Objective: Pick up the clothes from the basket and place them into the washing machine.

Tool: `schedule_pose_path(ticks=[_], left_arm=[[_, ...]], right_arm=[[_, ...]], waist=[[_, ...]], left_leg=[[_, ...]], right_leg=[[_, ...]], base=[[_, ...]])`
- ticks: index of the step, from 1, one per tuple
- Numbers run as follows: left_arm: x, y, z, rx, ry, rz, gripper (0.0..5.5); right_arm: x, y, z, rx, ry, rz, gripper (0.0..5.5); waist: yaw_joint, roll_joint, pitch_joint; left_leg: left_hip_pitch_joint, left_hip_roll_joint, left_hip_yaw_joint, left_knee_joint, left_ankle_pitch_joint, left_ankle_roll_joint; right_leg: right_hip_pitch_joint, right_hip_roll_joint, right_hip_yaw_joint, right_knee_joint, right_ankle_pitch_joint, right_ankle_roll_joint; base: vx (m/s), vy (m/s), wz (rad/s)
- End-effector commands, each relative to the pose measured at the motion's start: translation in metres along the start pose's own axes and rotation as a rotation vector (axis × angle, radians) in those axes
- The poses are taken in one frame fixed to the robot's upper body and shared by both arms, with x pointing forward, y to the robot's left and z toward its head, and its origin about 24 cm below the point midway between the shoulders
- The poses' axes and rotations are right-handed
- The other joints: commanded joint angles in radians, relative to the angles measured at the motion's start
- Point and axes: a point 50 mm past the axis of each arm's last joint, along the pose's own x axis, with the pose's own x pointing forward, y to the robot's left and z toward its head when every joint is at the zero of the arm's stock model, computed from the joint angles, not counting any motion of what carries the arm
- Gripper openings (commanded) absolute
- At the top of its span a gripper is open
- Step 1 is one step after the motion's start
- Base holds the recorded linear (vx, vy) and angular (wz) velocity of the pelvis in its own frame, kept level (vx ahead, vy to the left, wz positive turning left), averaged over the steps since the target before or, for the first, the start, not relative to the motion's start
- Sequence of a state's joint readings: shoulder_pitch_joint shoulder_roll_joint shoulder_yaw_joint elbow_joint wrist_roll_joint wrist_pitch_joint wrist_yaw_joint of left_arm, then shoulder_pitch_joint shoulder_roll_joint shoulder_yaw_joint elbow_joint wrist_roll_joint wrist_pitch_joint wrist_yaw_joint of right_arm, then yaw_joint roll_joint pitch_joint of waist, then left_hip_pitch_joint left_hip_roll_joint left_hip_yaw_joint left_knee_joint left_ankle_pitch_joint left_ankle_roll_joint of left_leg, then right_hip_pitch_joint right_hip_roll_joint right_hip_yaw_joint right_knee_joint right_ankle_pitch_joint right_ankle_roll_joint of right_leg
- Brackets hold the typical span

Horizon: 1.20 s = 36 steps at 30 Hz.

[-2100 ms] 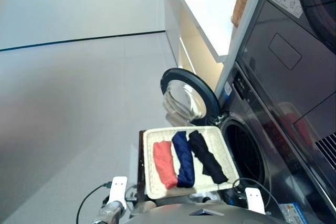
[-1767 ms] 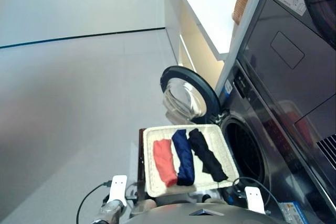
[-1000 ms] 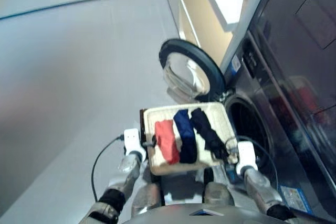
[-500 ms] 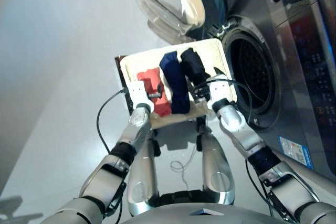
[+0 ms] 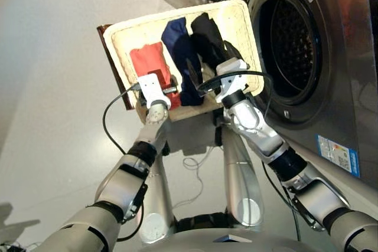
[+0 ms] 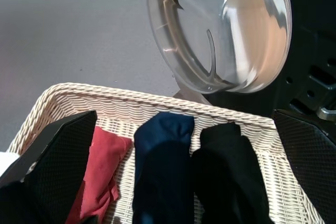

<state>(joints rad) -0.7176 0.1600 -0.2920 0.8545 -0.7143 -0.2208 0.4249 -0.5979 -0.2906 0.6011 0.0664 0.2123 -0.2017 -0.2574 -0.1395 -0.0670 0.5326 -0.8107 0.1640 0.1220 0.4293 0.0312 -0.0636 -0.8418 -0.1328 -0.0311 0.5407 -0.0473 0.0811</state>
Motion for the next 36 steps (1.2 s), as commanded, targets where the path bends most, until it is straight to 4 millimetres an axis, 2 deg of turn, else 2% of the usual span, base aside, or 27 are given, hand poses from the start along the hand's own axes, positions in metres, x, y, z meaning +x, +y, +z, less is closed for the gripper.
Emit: schedule_pose_path(ticks=[1, 4, 14, 19, 26, 27, 28, 29, 33, 36], left_arm=[[0.007, -0.012, 0.019, -0.113, -0.045, 0.018, 5.50], [0.014, -0.010, 0.026, -0.096, -0.037, 0.025, 5.50], [0.026, -0.008, 0.043, -0.088, -0.024, 0.058, 5.50], [0.029, -0.006, 0.042, -0.081, 0.008, 0.062, 5.50], [0.030, -0.008, 0.044, -0.045, 0.016, 0.048, 5.50], [0.030, -0.008, 0.043, -0.041, 0.015, 0.047, 4.16], [0.030, -0.009, 0.043, -0.042, 0.014, 0.047, 1.83], [0.030, -0.010, 0.044, -0.046, 0.015, 0.047, 0.00], [0.028, -0.014, 0.042, -0.045, 0.010, 0.032, 0.00], [0.021, -0.030, 0.048, 0.058, -0.084, -0.035, 0.00]], right_arm=[[0.011, 0.011, 0.049, 0.077, -0.248, 0.019, 5.50], [0.013, 0.009, 0.052, 0.087, -0.258, 0.021, 5.50], [0.013, 0.021, 0.063, 0.243, -0.274, 0.136, 5.50], [0.012, 0.020, 0.070, 0.272, -0.298, 0.157, 5.50], [0.011, 0.019, 0.073, 0.287, -0.309, 0.169, 5.50], [0.010, 0.019, 0.072, 0.294, -0.308, 0.168, 5.50], [0.010, 0.019, 0.072, 0.295, -0.305, 0.169, 5.50], [0.010, 0.019, 0.071, 0.294, -0.300, 0.168, 5.50], [0.009, 0.018, 0.067, 0.295, -0.278, 0.161, 5.50], [0.006, 0.012, 0.064, 0.296, -0.277, 0.121, 5.50]], waist=[[-0.008, -0.013, -0.013], [-0.012, -0.016, -0.013], [-0.024, -0.021, -0.013], [-0.028, -0.021, -0.013], [-0.032, -0.020, -0.013], [-0.032, -0.020, -0.013], [-0.031, -0.020, -0.013], [-0.031, -0.020, -0.013], [-0.030, -0.019, -0.013], [-0.024, -0.013, -0.013]], left_leg=[[-0.039, 0.006, -0.005, 0.194, -0.185, -0.003], [-0.075, 0.011, -0.010, 0.222, -0.191, -0.003], [-0.154, 0.019, -0.025, 0.264, -0.192, -0.005], [-0.173, 0.023, -0.029, 0.280, -0.197, -0.007], [-0.177, 0.023, -0.024, 0.281, -0.194, -0.010], [-0.174, 0.024, -0.023, 0.277, -0.191, -0.010], [-0.171, 0.024, -0.022, 0.273, -0.190, -0.010], [-0.169, 0.023, -0.023, 0.269, -0.188, -0.011], [-0.153, 0.019, -0.022, 0.249, -0.178, -0.012], [-0.127, 0.011, -0.015, 0.209, -0.164, -0.010]], right_leg=[[-0.067, 0.002, 0.021, 0.035, -0.014, 0.033], [-0.100, 0.004, 0.023, 0.052, -0.020, 0.032], [-0.178, 0.012, 0.027, 0.094, -0.028, 0.029], [-0.200, 0.011, 0.030, 0.111, -0.031, 0.030], [-0.206, 0.009, 0.035, 0.108, -0.024, 0.030], [-0.204, 0.009, 0.036, 0.105, -0.023, 0.029], [-0.202, 0.009, 0.036, 0.101, -0.022, 0.029], [-0.199, 0.010, 0.037, 0.096, -0.020, 0.030], [-0.182, 0.009, 0.035, 0.077, -0.013, 0.029], [-0.161, 0.007, 0.035, 0.048, -0.002, 0.032]], base=[[0.000, 0.000, 0.000], [0.000, 0.000, 0.000], [0.000, 0.000, 0.000], [0.000, 0.000, 0.000], [0.000, 0.000, 0.000], [0.000, 0.000, 0.000], [0.000, 0.000, 0.000], [0.000, 0.000, 0.000], [0.000, 0.000, 0.000], [0.000, 0.000, 0.000]])
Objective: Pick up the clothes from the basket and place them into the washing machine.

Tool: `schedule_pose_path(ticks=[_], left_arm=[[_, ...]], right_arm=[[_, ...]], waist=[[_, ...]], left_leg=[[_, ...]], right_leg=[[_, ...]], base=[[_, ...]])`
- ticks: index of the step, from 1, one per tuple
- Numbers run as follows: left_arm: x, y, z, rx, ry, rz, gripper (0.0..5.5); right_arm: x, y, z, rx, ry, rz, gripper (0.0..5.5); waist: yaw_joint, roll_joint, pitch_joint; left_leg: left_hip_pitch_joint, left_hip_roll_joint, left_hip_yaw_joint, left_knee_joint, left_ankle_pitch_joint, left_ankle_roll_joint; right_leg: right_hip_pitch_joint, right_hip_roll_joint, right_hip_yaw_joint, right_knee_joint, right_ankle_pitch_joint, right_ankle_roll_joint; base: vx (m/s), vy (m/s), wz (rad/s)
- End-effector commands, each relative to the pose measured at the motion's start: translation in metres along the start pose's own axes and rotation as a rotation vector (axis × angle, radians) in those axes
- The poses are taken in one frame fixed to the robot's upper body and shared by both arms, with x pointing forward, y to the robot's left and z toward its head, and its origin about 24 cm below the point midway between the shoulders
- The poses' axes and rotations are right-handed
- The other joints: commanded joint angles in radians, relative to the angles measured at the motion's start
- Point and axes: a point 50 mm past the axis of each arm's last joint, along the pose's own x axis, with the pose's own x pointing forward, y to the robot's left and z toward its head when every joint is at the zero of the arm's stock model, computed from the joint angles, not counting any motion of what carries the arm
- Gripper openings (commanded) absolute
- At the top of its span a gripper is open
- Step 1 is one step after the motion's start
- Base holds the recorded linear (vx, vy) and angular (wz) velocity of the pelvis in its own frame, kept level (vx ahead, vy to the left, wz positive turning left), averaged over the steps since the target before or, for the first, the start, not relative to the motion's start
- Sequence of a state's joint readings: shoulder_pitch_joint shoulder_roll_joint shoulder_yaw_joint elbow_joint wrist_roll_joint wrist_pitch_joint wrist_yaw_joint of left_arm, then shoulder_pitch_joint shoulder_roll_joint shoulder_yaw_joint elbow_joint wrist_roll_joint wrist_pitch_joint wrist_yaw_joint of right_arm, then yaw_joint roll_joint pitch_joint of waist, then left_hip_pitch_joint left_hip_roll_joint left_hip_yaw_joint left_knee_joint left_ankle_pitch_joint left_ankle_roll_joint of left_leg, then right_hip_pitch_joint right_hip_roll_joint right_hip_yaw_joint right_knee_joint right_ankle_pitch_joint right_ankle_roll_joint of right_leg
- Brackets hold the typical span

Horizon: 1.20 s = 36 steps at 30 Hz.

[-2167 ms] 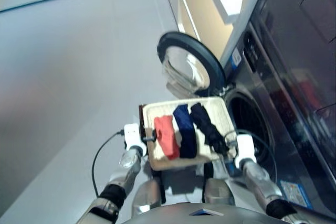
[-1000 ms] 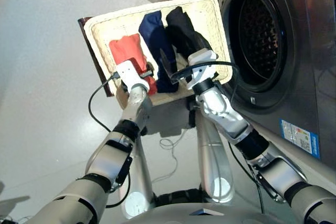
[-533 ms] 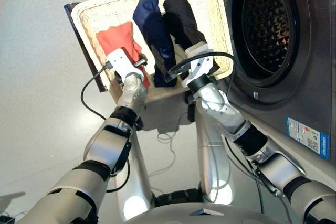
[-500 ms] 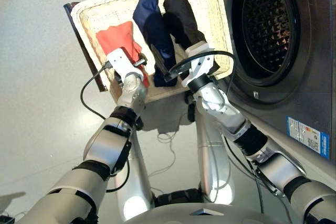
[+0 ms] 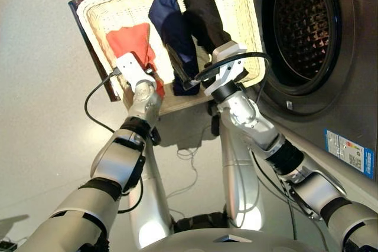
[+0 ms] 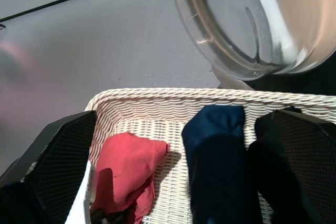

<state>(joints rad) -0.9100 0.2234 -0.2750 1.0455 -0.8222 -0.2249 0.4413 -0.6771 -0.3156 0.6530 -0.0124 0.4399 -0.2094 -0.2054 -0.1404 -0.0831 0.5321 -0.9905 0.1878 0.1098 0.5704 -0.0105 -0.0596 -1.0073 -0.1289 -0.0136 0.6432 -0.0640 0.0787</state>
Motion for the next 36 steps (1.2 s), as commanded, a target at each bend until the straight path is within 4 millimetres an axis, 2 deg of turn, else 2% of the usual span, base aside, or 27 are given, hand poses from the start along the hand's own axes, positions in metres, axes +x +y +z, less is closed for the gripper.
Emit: schedule_pose_path(ticks=[1, 5, 6, 9, 12, 15, 17, 21, 26, 30, 36], left_arm=[[-0.014, -0.040, 0.003, 0.134, -0.085, -0.161, 0.00], [-0.034, -0.045, 0.016, 0.202, -0.279, -0.260, 0.00], [-0.037, -0.045, 0.021, 0.199, -0.318, -0.266, 0.00], [-0.053, -0.039, 0.035, 0.289, -0.477, -0.298, 0.00], [-0.073, -0.034, 0.052, 0.338, -0.657, -0.341, 0.00], [-0.083, -0.029, 0.058, 0.400, -0.750, -0.370, 0.00], [-0.095, -0.028, 0.067, 0.478, -0.859, -0.392, 0.00], [-0.109, -0.027, 0.069, 0.629, -0.993, -0.455, 0.00], [-0.128, -0.027, 0.075, 0.663, -1.122, -0.499, 0.00], [-0.142, -0.036, 0.082, 0.669, -1.223, -0.548, 0.00], [-0.146, -0.041, 0.080, 0.689, -1.264, -0.577, 0.00]], right_arm=[[-0.005, 0.007, 0.038, 0.098, -0.227, 0.007, 5.50], [-0.012, -0.008, 0.032, 0.030, -0.190, -0.039, 5.50], [-0.012, -0.011, 0.036, 0.015, -0.202, -0.042, 5.50], [-0.015, -0.019, 0.038, -0.030, -0.187, -0.033, 5.50], [-0.017, -0.027, 0.053, -0.025, -0.228, -0.013, 5.50], [-0.012, -0.025, 0.064, 0.034, -0.257, 0.040, 5.50], [-0.008, -0.019, 0.073, 0.073, -0.284, 0.101, 5.50], [-0.004, -0.005, 0.089, 0.118, -0.325, 0.210, 5.50], [-0.001, 0.004, 0.093, 0.127, -0.325, 0.269, 5.50], [0.000, 0.008, 0.093, 0.127, -0.319, 0.288, 5.50], [0.001, 0.012, 0.097, 0.127, -0.333, 0.315, 5.50]], waist=[[-0.018, 0.006, -0.012], [-0.004, 0.016, -0.012], [-0.003, 0.014, -0.012], [0.008, 0.013, -0.012], [0.021, 0.009, -0.012], [0.030, 0.004, -0.012], [0.036, 0.001, -0.012], [0.041, -0.003, -0.012], [0.048, 0.003, -0.012], [0.049, 0.003, -0.012], [0.048, 0.008, -0.012]], left_leg=[[0.066, -0.016, 0.001, 0.049, -0.115, -0.014], [0.108, -0.030, 0.009, -0.021, -0.087, -0.013], [0.094, -0.036, 0.016, -0.042, -0.050, -0.005], [0.133, -0.046, 0.017, -0.086, -0.037, -0.006], [0.155, -0.050, 0.015, -0.103, -0.036, -0.007], [0.165, -0.047, 0.015, -0.101, -0.039, -0.010], [0.168, -0.043, 0.015, -0.101, -0.041, -0.013], [0.167, -0.043, 0.014, -0.094, -0.046, -0.016], [0.169, -0.046, 0.011, -0.094, -0.048, -0.016], [0.174, -0.048, 0.011, -0.097, -0.049, -0.016], [0.204, -0.053, 0.023, -0.124, -0.039, -0.015]], right_leg=[[0.017, 0.000, 0.017, -0.069, 0.019, 0.036], [0.058, -0.009, 0.007, -0.124, 0.038, 0.040], [0.046, -0.011, 0.007, -0.149, 0.074, 0.034], [0.078, -0.013, 0.002, -0.178, 0.079, 0.036], [0.104, -0.013, -0.005, -0.190, 0.075, 0.036], [0.115, -0.015, -0.012, -0.188, 0.069, 0.036], [0.118, -0.015, -0.014, -0.184, 0.063, 0.035], [0.125, -0.018, -0.024, -0.178, 0.056, 0.035], [0.133, -0.024, -0.034, -0.180, 0.053, 0.035], [0.139, -0.027, -0.032, -0.182, 0.054, 0.036], [0.161, -0.033, -0.031, -0.203, 0.063, 0.040]], base=[[0.000, 0.000, 0.000], [-0.014, -0.001, 0.000], [0.000, 0.000, 0.000], [0.000, 0.000, 0.000], [0.017, -0.009, 0.009], [0.000, 0.000, 0.000], [0.000, 0.000, 0.000], [0.000, 0.000, 0.000], [0.000, 0.000, 0.000], [0.000, 0.000, 0.000], [0.000, 0.000, 0.000]])
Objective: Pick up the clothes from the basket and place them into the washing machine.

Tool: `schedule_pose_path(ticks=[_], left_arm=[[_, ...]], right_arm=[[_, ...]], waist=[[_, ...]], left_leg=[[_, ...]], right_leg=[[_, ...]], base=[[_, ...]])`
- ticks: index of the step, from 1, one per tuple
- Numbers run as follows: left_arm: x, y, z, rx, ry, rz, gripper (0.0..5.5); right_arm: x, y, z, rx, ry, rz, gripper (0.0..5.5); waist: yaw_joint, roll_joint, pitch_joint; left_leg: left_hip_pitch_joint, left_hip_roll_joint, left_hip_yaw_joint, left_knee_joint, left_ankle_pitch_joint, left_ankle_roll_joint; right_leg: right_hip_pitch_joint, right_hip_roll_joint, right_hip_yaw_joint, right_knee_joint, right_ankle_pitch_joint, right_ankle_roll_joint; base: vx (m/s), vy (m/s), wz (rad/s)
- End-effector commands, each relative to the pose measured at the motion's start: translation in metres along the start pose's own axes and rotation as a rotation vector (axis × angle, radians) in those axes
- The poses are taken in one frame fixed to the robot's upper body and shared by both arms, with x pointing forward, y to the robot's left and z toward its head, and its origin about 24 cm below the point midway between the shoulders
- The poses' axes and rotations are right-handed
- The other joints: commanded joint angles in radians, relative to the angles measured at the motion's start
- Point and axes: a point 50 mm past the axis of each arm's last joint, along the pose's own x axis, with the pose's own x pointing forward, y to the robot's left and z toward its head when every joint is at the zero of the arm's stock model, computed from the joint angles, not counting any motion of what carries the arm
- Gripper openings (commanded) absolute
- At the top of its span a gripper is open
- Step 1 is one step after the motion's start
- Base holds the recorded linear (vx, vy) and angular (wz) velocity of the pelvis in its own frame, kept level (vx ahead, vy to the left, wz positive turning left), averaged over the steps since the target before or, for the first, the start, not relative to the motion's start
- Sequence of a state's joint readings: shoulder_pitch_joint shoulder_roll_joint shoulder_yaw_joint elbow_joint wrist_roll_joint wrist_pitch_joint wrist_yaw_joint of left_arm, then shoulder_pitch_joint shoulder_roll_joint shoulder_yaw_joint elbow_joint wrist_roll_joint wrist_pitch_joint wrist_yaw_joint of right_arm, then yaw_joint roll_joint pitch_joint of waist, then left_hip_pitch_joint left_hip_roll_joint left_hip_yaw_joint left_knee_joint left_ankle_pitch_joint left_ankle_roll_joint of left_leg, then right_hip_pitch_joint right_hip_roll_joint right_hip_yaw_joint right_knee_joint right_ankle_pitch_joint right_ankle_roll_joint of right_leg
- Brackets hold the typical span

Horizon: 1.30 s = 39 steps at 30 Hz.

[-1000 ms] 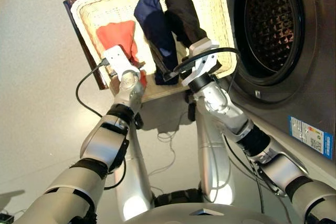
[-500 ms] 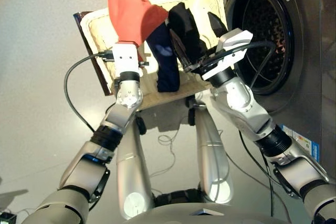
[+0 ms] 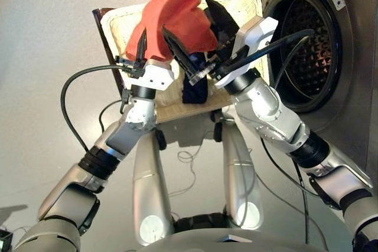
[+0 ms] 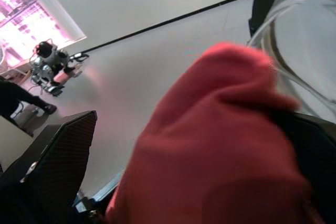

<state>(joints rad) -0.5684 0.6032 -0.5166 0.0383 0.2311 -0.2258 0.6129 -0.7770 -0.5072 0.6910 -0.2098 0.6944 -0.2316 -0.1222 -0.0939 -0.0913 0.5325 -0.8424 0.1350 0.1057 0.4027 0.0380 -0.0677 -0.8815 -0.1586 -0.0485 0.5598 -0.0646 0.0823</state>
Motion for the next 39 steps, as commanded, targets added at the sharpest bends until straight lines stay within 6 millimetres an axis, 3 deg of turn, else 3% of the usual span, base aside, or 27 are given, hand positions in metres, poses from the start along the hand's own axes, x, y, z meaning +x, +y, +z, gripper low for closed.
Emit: schedule_pose_path(ticks=[1, 13, 24, 25, 26, 27, 28, 29, 39], left_arm=[[0.004, 0.003, 0.044, -0.089, -0.233, 0.036, 0.00], [0.007, 0.025, 0.058, -0.117, -0.307, 0.136, 0.00], [0.019, 0.018, 0.069, -0.173, -0.337, 0.153, 0.00], [0.020, 0.016, 0.069, -0.180, -0.333, 0.149, 0.00], [0.021, 0.013, 0.068, -0.186, -0.325, 0.142, 0.00], [0.023, 0.009, 0.064, -0.186, -0.304, 0.136, 0.00], [0.023, 0.009, 0.064, -0.186, -0.305, 0.136, 0.00], [0.024, 0.008, 0.062, -0.181, -0.296, 0.134, 0.00], [0.029, -0.005, 0.047, -0.162, -0.217, 0.104, 0.00]], right_arm=[[0.007, 0.020, 0.045, 0.025, -0.217, 0.132, 5.50], [0.007, 0.012, 0.038, 0.142, -0.111, 0.153, 5.50], [0.008, 0.009, 0.031, 0.153, -0.071, 0.137, 5.50], [0.008, 0.009, 0.030, 0.153, -0.067, 0.135, 4.40], [0.009, 0.009, 0.030, 0.155, -0.069, 0.132, 2.50], [0.009, 0.009, 0.030, 0.164, -0.075, 0.127, 1.90], [0.009, 0.009, 0.030, 0.164, -0.076, 0.126, 0.58], [0.010, 0.010, 0.031, 0.168, -0.083, 0.125, 0.00], [0.009, 0.008, 0.030, 0.161, -0.120, 0.073, 0.00]], waist=[[0.002, 0.018, -0.012], [0.014, 0.030, -0.012], [0.016, 0.037, -0.012], [0.015, 0.037, -0.012], [0.014, 0.037, -0.012], [0.011, 0.036, -0.012], [0.011, 0.036, -0.012], [0.011, 0.036, -0.012], [0.002, 0.032, -0.012]], left_leg=[[0.062, -0.002, 0.027, 0.037, -0.086, -0.006], [0.093, -0.011, 0.027, 0.009, -0.071, -0.009], [0.089, -0.017, 0.027, 0.012, -0.069, -0.006], [0.089, -0.018, 0.026, 0.011, -0.068, -0.007], [0.088, -0.018, 0.026, 0.012, -0.068, -0.007], [0.086, -0.019, 0.026, 0.014, -0.067, -0.005], [0.086, -0.018, 0.026, 0.014, -0.067, -0.005], [0.088, -0.018, 0.027, 0.012, -0.067, -0.005], [0.084, -0.019, 0.027, 0.021, -0.068, -0.001]], right_leg=[[0.042, -0.004, 0.006, -0.126, 0.066, 0.037], [0.070, -0.006, 0.007, -0.146, 0.074, 0.040], [0.071, -0.012, 0.009, -0.150, 0.082, 0.042], [0.071, -0.012, 0.009, -0.152, 0.084, 0.042], [0.069, -0.013, 0.010, -0.152, 0.085, 0.042], [0.069, -0.012, 0.012, -0.152, 0.086, 0.042], [0.069, -0.012, 0.012, -0.152, 0.086, 0.042], [0.067, -0.011, 0.013, -0.152, 0.086, 0.041], [0.067, -0.006, 0.018, -0.148, 0.083, 0.040]], base=[[0.000, 0.000, 0.000], [0.000, 0.000, 0.000], [0.000, 0.000, 0.000], [0.000, 0.000, 0.000], [0.000, 0.000, 0.000], [0.000, 0.000, 0.000], [0.000, 0.000, 0.000], [0.000, 0.000, 0.000], [0.000, 0.000, 0.000]])
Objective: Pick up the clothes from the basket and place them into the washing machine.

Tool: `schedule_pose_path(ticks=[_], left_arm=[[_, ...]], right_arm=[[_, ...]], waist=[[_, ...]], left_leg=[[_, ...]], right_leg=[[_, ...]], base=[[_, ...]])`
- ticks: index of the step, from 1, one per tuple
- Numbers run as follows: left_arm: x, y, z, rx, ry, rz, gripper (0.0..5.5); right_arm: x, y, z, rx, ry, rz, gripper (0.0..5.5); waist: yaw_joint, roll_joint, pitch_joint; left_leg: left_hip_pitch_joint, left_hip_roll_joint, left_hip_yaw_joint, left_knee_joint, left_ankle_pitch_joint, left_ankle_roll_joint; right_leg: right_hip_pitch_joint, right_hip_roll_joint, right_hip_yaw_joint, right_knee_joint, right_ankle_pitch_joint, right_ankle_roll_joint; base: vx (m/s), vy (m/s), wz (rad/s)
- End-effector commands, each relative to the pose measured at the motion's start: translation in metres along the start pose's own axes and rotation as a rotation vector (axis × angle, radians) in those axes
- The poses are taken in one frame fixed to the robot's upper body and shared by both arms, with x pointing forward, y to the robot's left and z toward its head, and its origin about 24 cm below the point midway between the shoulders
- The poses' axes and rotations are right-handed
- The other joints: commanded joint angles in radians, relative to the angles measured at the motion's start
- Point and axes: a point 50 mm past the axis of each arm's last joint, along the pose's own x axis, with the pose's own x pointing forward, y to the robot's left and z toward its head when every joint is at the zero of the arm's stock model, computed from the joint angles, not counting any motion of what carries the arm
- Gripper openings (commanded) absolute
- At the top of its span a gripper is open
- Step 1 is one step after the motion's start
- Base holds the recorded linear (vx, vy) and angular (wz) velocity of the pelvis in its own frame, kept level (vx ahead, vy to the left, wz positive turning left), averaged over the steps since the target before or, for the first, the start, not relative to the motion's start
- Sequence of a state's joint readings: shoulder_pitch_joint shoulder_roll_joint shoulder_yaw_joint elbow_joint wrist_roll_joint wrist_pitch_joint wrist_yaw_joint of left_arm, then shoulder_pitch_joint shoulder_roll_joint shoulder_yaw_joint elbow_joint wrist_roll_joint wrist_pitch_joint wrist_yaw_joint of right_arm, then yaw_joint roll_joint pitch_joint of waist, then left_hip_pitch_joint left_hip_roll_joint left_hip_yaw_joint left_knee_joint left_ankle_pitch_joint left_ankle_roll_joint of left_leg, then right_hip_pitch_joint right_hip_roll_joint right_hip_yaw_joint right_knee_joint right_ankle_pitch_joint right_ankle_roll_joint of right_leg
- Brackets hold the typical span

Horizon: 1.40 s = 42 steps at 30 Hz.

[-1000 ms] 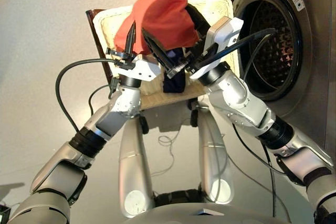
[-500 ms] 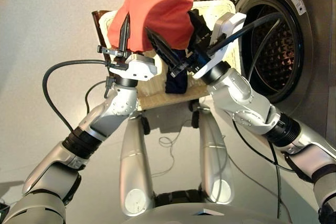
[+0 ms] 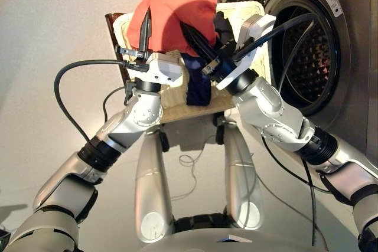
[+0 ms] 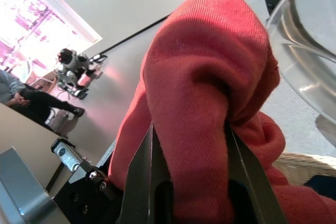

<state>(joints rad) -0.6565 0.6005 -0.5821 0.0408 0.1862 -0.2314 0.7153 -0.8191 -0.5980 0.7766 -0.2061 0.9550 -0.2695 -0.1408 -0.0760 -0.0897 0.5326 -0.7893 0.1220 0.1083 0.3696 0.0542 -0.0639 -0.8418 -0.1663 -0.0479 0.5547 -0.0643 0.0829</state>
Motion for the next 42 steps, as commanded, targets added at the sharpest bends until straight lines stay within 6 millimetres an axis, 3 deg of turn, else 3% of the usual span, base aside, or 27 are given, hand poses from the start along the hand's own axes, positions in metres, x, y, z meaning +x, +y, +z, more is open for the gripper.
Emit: schedule_pose_path(ticks=[1, 4, 5, 6, 7, 9, 15, 21, 24, 31, 32, 34, 42], left_arm=[[0.014, -0.007, 0.029, -0.111, -0.139, 0.018, 0.00], [0.014, -0.012, 0.022, -0.093, -0.105, 0.010, 0.00], [0.014, -0.015, 0.019, -0.085, -0.091, 0.006, 1.10], [0.014, -0.017, 0.016, -0.079, -0.084, 0.002, 4.18], [0.014, -0.020, 0.014, -0.078, -0.071, -0.007, 5.50], [0.010, -0.024, 0.001, -0.085, 0.004, 0.022, 5.50], [0.037, -0.052, 0.045, -0.243, -0.119, -0.015, 5.50], [0.044, -0.055, 0.057, -0.289, -0.153, 0.009, 5.50], [0.049, -0.049, 0.061, -0.318, -0.176, 0.041, 5.50], [0.063, -0.026, 0.073, -0.455, -0.219, 0.105, 5.50], [0.063, -0.026, 0.073, -0.455, -0.219, 0.105, 5.50], [0.067, -0.013, 0.076, -0.499, -0.239, 0.119, 5.50], [0.070, 0.018, 0.080, -0.591, -0.272, 0.180, 5.50]], right_arm=[[0.009, 0.020, 0.031, -0.024, -0.199, 0.085, 0.00], [0.008, 0.014, 0.030, -0.049, -0.255, -0.012, 0.00], [0.007, 0.011, 0.031, -0.093, -0.285, -0.049, 0.00], [0.007, 0.009, 0.028, -0.114, -0.287, -0.079, 0.00], [0.007, 0.005, 0.023, -0.131, -0.277, -0.109, 0.00], [0.006, -0.008, 0.012, -0.177, -0.257, -0.227, 0.00], [-0.002, -0.036, -0.022, -0.290, -0.155, -0.455, 0.00], [-0.015, -0.073, -0.047, -0.331, -0.061, -0.712, 0.00], [-0.022, -0.096, -0.048, -0.400, -0.037, -0.850, 0.00], [-0.050, -0.160, -0.031, -0.528, 0.009, -1.197, 0.00], [-0.050, -0.160, -0.031, -0.528, 0.009, -1.196, 0.00], [-0.065, -0.182, -0.016, -0.587, 0.026, -1.314, 0.00], [-0.104, -0.224, 0.027, -0.629, 0.020, -1.542, 0.00]], waist=[[-0.018, 0.031, -0.013], [-0.020, 0.033, -0.013], [-0.023, 0.035, -0.013], [-0.024, 0.036, -0.013], [-0.025, 0.038, -0.013], [-0.027, 0.040, -0.013], [-0.039, 0.051, -0.013], [-0.034, 0.069, -0.013], [-0.027, 0.078, -0.013], [-0.014, 0.101, -0.013], [-0.014, 0.101, -0.013], [-0.005, 0.111, -0.013], [0.019, 0.140, -0.013]], left_leg=[[0.031, -0.005, 0.025, 0.053, -0.084, -0.005], [0.029, -0.004, 0.025, 0.057, -0.084, -0.004], [0.027, -0.003, 0.025, 0.060, -0.085, -0.003], [0.027, -0.004, 0.024, 0.061, -0.085, -0.003], [0.026, -0.004, 0.024, 0.063, -0.085, -0.002], [0.023, -0.003, 0.026, 0.063, -0.082, -0.001], [0.020, -0.007, 0.016, 0.065, -0.082, 0.002], [0.005, -0.013, 0.007, 0.070, -0.080, 0.004], [-0.003, -0.016, 0.004, 0.074, -0.082, 0.004], [-0.037, -0.025, -0.009, 0.096, -0.091, 0.003], [-0.038, -0.025, -0.010, 0.097, -0.091, 0.003], [-0.055, -0.028, -0.015, 0.103, -0.095, 0.004], [-0.120, -0.035, -0.027, 0.136, -0.104, 0.006]], right_leg=[[0.028, 0.003, 0.018, -0.144, 0.082, 0.040], [0.028, 0.004, 0.019, -0.142, 0.081, 0.039], [0.027, 0.003, 0.020, -0.142, 0.080, 0.040], [0.027, 0.004, 0.020, -0.140, 0.079, 0.039], [0.025, 0.004, 0.021, -0.139, 0.079, 0.039], [0.023, 0.004, 0.021, -0.137, 0.079, 0.038], [0.021, 0.007, 0.025, -0.133, 0.077, 0.037], [0.014, 0.006, 0.027, -0.129, 0.074, 0.036], [0.007, 0.005, 0.025, -0.121, 0.070, 0.036], [-0.019, 0.001, 0.023, -0.103, 0.062, 0.037], [-0.019, 0.001, 0.023, -0.103, 0.062, 0.037], [-0.038, 0.001, 0.024, -0.091, 0.059, 0.037], [-0.098, -0.005, 0.025, -0.062, 0.053, 0.037]], base=[[0.000, 0.000, 0.000], [0.000, 0.000, 0.000], [0.000, 0.000, 0.000], [0.000, 0.000, 0.000], [0.000, 0.000, 0.000], [0.000, 0.000, 0.000], [0.000, 0.000, 0.000], [0.000, 0.000, 0.000], [0.000, 0.000, 0.000], [0.000, 0.000, 0.000], [0.000, 0.000, 0.000], [0.000, 0.000, 0.000], [0.000, 0.000, 0.000]])
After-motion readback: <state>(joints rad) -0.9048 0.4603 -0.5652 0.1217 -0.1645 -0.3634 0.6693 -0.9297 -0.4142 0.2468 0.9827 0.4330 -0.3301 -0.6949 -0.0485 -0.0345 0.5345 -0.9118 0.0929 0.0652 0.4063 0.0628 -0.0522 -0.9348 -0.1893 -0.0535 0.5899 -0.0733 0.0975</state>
